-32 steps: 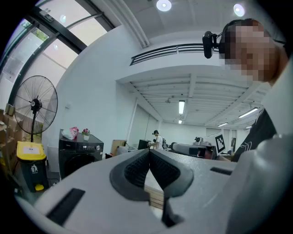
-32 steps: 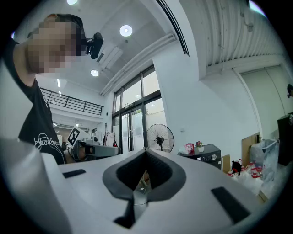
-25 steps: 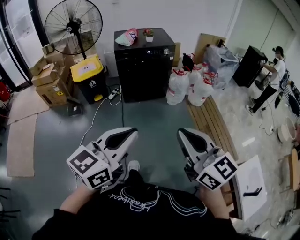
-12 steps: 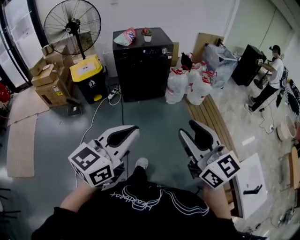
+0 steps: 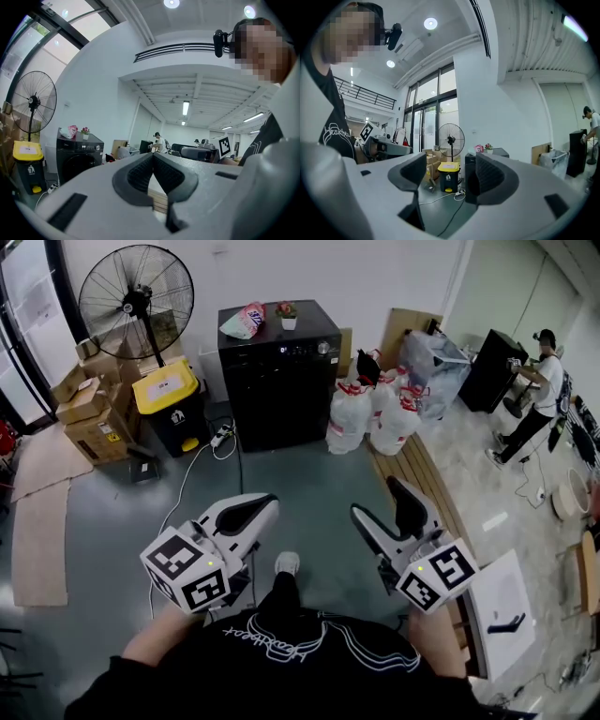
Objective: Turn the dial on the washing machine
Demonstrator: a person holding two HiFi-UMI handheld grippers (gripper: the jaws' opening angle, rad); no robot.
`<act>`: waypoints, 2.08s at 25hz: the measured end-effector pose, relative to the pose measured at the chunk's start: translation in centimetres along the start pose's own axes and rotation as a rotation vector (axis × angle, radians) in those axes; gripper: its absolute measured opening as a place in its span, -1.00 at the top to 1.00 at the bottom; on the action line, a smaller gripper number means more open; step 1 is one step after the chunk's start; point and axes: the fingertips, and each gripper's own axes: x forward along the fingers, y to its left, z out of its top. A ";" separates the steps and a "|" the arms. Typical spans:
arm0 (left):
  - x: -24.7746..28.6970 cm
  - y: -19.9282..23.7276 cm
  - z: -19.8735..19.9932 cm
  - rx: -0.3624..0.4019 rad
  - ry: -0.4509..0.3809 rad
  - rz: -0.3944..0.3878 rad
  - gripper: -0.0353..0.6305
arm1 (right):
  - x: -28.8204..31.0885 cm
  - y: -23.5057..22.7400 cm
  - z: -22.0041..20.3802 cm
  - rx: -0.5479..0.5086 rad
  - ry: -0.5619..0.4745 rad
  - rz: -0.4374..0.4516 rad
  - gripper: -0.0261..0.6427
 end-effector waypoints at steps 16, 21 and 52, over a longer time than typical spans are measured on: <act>9.5 15.6 0.7 -0.038 0.026 0.023 0.88 | 14.4 -11.1 -3.4 0.023 0.073 -0.037 -0.12; 14.2 23.0 1.6 -0.062 0.046 0.032 0.88 | 21.4 -15.8 -4.0 0.047 0.106 -0.039 -0.12; 34.9 48.1 0.0 -0.091 0.144 0.154 0.88 | 45.9 -39.5 -12.5 0.080 0.264 -0.091 -0.10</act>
